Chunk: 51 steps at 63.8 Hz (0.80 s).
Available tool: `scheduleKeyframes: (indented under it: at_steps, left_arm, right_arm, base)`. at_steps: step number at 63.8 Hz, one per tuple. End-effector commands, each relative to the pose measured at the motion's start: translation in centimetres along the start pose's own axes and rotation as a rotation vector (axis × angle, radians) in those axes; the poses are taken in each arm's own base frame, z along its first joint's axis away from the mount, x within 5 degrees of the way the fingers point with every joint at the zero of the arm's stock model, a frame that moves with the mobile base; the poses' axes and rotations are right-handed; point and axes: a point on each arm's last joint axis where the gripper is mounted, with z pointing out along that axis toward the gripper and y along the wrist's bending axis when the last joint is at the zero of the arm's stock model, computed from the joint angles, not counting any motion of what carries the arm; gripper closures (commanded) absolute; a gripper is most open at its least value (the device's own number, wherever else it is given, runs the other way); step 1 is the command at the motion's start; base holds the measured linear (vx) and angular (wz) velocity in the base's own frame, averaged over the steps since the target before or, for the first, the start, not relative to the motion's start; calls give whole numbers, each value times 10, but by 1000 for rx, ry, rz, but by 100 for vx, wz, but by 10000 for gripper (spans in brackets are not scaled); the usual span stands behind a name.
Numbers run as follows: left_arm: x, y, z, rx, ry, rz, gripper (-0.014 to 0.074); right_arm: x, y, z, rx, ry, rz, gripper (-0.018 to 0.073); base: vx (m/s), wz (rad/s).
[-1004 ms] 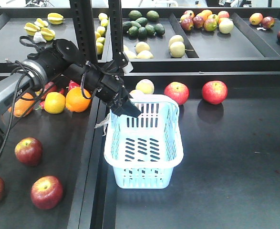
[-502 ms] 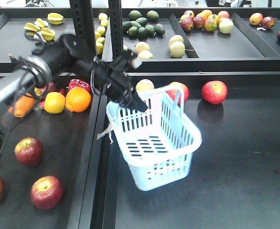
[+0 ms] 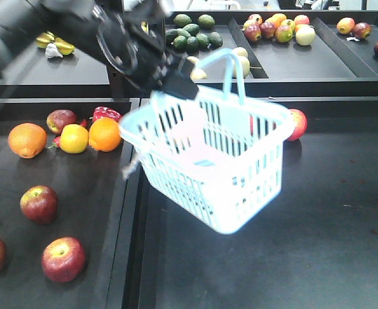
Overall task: Pick three apples into basket with both arms
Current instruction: 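Close the left gripper on the basket handle and lift it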
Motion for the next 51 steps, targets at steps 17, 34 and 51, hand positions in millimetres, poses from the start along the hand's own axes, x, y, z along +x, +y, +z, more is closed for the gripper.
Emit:
scheduleKeyframes:
  at_steps: [17,34,51]
  left_arm:
    - [4,-113,-91,75,-180,108,604]
    - [39,-131,-100,10,-124,142,604]
    - [83,-134,-110,13,-277,71,604]
  right_arm:
    - [-2,0,0,3,-66,-16,561]
    - [-2,0,0,3,-66,-16,561]
    - [-2,0,0,3,-66,-16,561]
  base:
    - [0,0]
    - [0,0]
    - [0,0]
